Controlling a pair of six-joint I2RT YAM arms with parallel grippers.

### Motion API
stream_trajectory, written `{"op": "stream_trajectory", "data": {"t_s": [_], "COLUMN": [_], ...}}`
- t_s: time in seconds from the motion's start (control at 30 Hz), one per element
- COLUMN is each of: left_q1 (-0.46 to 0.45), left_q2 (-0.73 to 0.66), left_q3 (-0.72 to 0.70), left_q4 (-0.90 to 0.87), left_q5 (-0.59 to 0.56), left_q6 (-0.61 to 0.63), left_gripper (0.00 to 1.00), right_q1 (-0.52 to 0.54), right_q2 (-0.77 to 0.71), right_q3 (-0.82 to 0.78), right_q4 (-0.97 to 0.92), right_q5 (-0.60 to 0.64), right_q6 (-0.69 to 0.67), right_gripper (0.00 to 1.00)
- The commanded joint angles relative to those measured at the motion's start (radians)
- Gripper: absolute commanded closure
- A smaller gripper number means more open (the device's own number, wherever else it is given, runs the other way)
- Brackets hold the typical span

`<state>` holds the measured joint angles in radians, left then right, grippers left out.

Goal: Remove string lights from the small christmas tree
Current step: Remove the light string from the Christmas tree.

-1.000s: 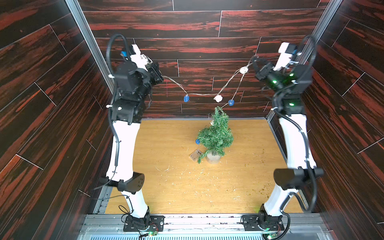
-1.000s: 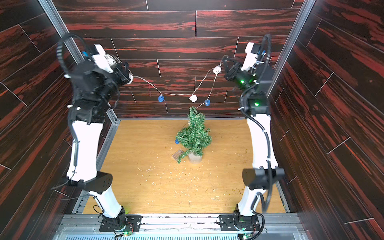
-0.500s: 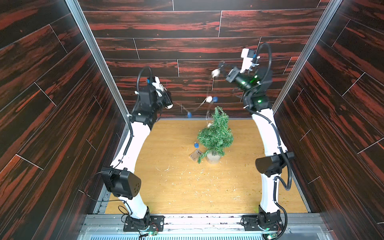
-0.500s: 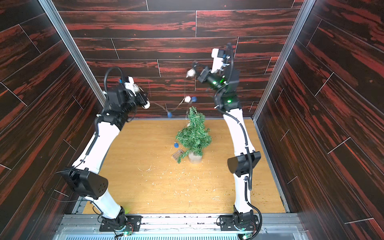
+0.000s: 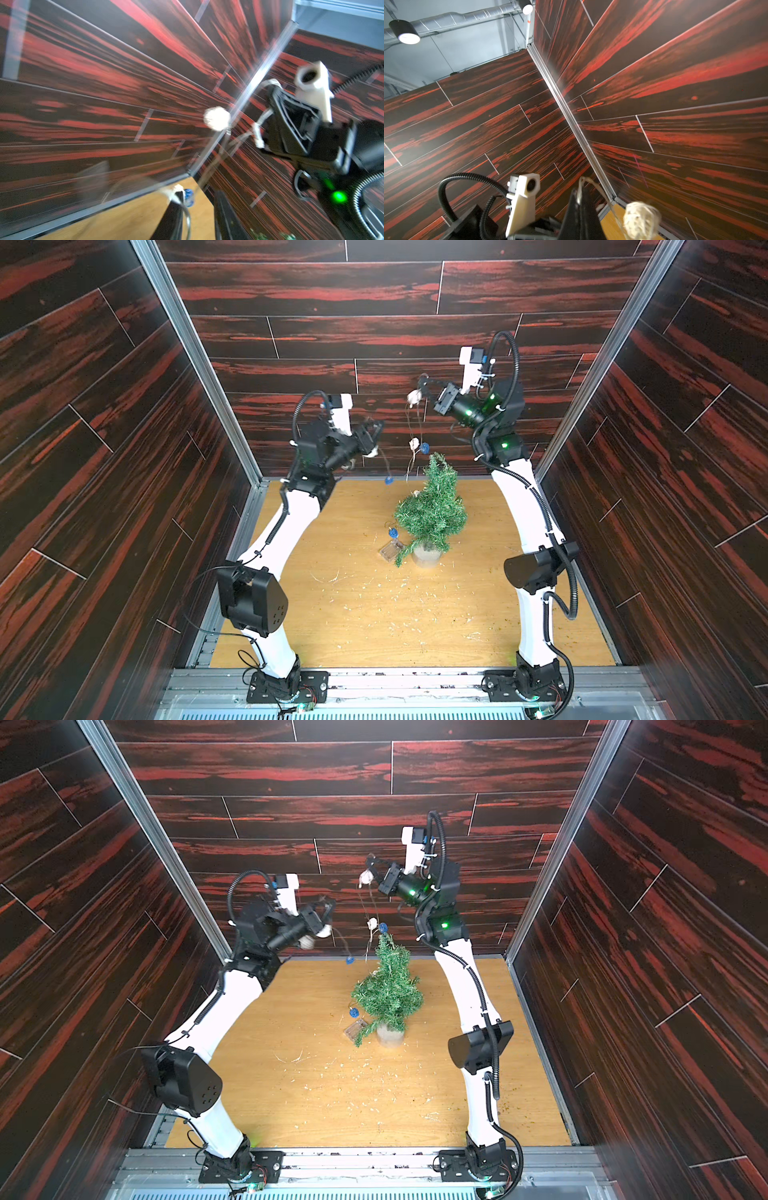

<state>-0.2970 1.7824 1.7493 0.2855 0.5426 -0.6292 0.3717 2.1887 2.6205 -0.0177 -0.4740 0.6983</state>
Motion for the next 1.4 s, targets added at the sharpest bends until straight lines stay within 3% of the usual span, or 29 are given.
{"op": "stream_trajectory", "data": {"t_s": [0.0,0.53,0.8,0.9,1.13,1.27,1.37], "left_q1": [-0.010,-0.070,-0.072,-0.072,-0.072,-0.071,-0.063], "left_q2": [0.036,0.225,0.327,0.370,0.364,0.323,0.277], "left_q3": [0.052,0.314,0.460,0.523,0.557,0.558,0.555], "left_q4": [0.033,-0.049,-0.096,-0.111,-0.233,-0.384,-0.497], "left_q5": [0.053,0.063,0.059,0.067,-0.024,-0.154,-0.255], "left_q6": [-0.004,-0.006,-0.025,-0.047,0.024,0.130,0.195], "left_gripper": [0.69,0.56,0.56,0.63,0.99,1.00,1.00], "right_q1": [0.005,0.030,0.036,0.036,0.037,0.036,0.035], "right_q2": [0.031,0.020,0.009,-0.003,-0.022,-0.038,-0.056], "right_q3": [-0.007,-0.017,-0.036,-0.067,-0.076,-0.077,-0.086], "right_q4": [0.005,-0.002,0.002,0.017,-0.013,-0.054,-0.097], "right_q5": [0.017,0.006,-0.014,-0.022,-0.009,-0.001,0.004], "right_q6": [0.006,0.011,0.021,0.023,-0.026,-0.064,-0.099], "right_gripper": [1.00,1.00,1.00,1.00,1.00,0.99,0.81]}}
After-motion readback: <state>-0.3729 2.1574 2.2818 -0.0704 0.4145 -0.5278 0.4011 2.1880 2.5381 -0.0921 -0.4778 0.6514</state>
